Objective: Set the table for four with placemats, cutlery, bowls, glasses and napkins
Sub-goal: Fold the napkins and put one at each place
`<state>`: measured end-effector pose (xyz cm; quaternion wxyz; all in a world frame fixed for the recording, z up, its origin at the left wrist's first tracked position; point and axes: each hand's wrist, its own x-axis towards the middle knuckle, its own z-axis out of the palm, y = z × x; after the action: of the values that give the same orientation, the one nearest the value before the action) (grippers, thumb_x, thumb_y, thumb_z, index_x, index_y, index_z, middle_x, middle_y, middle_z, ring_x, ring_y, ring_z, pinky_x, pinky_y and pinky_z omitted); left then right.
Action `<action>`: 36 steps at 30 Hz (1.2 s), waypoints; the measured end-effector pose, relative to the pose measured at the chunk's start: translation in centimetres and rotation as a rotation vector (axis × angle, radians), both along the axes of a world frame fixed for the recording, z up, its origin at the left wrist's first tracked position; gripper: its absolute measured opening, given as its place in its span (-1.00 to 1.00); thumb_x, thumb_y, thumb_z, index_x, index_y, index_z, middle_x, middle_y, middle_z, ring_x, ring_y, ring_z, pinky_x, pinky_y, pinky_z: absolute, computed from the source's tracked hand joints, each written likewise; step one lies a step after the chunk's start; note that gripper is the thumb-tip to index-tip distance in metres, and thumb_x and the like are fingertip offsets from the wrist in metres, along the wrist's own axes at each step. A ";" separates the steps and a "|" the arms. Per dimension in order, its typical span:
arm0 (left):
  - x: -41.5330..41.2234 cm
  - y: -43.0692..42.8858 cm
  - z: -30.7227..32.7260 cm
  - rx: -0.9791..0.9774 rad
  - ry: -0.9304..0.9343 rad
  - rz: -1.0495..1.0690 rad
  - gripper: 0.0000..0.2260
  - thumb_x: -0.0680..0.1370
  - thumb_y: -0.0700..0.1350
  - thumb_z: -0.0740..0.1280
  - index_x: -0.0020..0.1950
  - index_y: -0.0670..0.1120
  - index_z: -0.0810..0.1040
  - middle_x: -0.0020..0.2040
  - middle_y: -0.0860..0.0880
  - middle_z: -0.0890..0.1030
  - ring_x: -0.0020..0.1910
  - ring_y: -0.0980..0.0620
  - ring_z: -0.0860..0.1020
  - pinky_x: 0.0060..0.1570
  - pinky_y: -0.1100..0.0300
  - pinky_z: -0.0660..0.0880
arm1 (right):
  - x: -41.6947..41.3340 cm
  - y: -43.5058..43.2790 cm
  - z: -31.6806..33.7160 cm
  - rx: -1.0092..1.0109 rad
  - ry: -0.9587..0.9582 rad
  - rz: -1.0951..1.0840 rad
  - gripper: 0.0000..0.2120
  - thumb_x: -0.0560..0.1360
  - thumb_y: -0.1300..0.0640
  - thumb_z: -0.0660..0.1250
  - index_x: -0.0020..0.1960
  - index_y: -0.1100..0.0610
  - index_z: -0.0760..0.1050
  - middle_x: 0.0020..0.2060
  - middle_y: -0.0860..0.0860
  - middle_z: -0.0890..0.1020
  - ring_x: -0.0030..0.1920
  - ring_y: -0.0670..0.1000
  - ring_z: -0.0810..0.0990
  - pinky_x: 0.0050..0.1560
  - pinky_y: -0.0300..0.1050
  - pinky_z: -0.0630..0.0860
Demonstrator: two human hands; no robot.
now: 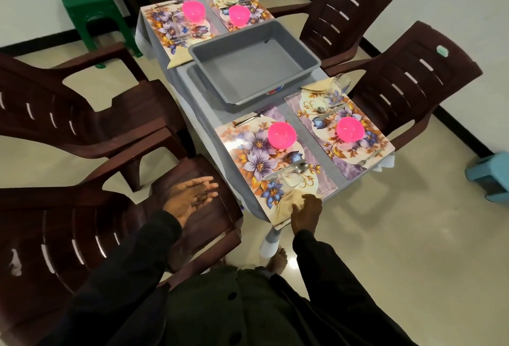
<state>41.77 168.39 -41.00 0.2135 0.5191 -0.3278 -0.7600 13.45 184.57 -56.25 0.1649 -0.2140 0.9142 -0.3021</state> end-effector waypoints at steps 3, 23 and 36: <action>-0.2 0.4 0.1 -0.003 -0.006 0.005 -0.78 0.62 -0.22 0.36 0.26 -0.16 0.61 0.11 -0.14 0.72 0.08 -0.08 0.70 0.12 0.11 0.58 | 0.1 0.4 0.1 0.082 0.033 0.106 -0.75 0.55 0.17 0.43 0.20 0.18 0.54 0.23 0.15 0.51 0.28 0.17 0.46 0.19 0.00 0.47; 1.2 2.5 0.4 -0.016 0.035 0.063 -0.75 0.61 -0.23 0.38 0.28 -0.20 0.60 0.13 -0.17 0.71 0.12 -0.13 0.67 0.25 0.03 0.54 | -0.8 0.7 1.0 0.291 0.152 0.407 -0.65 0.56 0.12 0.42 0.31 0.22 0.54 0.30 0.18 0.54 0.30 0.21 0.48 0.30 0.06 0.48; 0.7 5.0 0.3 -0.083 0.007 0.038 -0.79 0.61 -0.21 0.38 0.23 -0.18 0.62 0.08 -0.15 0.73 0.07 -0.12 0.70 0.10 0.10 0.61 | 1.2 3.2 4.5 0.073 0.128 0.431 -0.81 0.61 0.15 0.34 0.18 0.18 0.61 0.12 0.12 0.65 0.12 0.15 0.60 0.09 -0.03 0.52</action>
<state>42.45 173.38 -40.70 0.2503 0.5131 -0.3482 -0.7435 14.69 187.75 -51.76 0.1750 -0.4169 0.8662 -0.2128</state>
